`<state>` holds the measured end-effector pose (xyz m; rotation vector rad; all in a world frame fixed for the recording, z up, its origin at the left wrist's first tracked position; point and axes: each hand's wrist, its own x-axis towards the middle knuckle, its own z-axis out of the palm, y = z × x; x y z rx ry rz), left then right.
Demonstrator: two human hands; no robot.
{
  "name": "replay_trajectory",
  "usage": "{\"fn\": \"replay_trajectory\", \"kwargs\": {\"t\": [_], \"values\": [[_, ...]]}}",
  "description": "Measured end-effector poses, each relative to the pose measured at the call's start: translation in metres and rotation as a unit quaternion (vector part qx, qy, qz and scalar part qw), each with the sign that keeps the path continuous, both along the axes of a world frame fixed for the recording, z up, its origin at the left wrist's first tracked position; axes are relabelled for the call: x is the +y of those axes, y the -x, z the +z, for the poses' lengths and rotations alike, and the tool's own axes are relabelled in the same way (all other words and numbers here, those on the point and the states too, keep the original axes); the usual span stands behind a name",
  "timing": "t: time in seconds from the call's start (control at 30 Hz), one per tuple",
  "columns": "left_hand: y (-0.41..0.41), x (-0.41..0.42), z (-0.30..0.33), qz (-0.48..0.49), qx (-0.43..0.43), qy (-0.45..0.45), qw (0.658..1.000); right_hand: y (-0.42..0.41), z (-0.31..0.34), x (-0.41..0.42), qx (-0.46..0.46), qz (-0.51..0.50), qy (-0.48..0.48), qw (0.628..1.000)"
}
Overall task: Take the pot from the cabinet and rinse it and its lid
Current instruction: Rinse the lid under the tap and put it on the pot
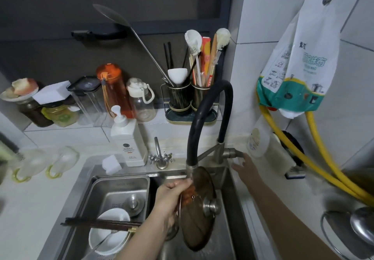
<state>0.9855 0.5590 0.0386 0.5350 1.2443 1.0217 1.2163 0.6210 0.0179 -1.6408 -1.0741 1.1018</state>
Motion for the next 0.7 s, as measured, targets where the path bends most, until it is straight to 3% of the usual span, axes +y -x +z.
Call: {"fn": "replay_trajectory", "kwargs": {"t": [0.27, 0.7], "values": [[0.005, -0.002, -0.006, 0.05, 0.003, 0.031, 0.998, -0.002, -0.012, 0.016, -0.043, -0.004, 0.019, 0.999], [0.021, -0.023, -0.007, 0.047, -0.045, 0.014, 0.998, 0.013, -0.024, 0.005, -0.066, 0.017, 0.022, 0.997]]}}
